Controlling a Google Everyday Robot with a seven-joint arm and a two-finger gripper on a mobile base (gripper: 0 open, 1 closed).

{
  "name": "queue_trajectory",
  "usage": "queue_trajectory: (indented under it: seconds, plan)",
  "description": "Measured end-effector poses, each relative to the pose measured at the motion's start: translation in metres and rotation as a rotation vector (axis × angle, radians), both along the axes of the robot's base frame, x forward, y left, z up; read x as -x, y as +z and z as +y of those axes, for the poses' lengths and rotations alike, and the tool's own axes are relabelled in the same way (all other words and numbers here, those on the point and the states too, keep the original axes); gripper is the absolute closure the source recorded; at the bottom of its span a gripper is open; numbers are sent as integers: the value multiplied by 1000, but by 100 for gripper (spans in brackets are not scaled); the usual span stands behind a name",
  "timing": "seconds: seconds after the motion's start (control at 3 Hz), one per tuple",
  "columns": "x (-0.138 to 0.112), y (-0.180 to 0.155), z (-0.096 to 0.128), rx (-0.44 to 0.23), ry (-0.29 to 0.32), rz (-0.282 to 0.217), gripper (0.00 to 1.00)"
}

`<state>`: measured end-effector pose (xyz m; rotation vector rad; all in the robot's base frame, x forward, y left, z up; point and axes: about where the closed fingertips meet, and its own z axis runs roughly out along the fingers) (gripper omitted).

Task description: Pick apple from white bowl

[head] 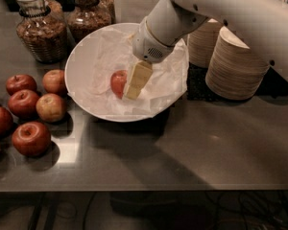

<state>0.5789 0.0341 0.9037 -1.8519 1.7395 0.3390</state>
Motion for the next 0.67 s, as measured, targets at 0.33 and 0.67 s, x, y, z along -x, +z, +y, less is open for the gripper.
queue_trajectory:
  seconds: [0.33,0.67]
  plan:
    - [-2,-13,6,2,28,-6,0]
    - [-3,-39,8,4,53,9,0]
